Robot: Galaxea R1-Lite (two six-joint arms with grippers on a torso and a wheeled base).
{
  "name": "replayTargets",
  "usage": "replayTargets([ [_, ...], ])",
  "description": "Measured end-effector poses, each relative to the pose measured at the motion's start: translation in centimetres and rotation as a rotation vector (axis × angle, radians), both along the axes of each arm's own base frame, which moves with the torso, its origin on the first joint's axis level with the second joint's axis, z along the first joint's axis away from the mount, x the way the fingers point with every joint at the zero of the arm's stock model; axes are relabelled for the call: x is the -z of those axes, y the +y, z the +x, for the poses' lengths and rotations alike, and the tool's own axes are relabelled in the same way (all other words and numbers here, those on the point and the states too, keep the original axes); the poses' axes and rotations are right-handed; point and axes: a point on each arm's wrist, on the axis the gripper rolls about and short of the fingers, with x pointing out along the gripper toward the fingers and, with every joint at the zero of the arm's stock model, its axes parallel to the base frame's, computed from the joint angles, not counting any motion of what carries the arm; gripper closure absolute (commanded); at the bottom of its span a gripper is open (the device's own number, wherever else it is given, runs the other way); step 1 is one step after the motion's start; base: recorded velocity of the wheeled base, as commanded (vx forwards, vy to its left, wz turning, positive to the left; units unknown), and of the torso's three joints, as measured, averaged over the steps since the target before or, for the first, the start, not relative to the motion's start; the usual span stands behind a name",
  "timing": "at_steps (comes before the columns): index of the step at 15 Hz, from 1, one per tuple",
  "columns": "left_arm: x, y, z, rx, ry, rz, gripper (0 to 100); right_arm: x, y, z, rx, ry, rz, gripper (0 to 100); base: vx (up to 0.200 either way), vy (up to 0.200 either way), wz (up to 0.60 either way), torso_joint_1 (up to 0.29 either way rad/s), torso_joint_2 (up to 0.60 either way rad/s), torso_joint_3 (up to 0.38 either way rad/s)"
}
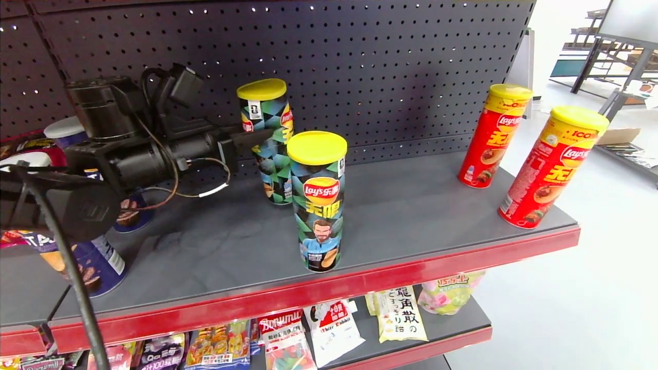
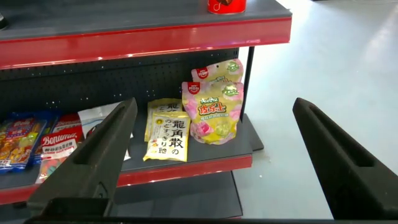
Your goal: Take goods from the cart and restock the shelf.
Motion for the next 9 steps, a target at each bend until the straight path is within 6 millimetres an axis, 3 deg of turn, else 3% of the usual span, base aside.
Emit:
replayTargets([
  [5,1.7,-2.2,2.8,0.04,-0.011,-0.016,100,0.0,0.0,0.0,0.0,0.0,0.0,0,0.0,0.0,0.0,0.0,0.0,0.0],
  [9,2.7,-3.2,3.9,0.057,-0.003,-0.015,100,0.0,0.0,0.0,0.0,0.0,0.0,0,0.0,0.0,0.0,0.0,0.0,0.0],
])
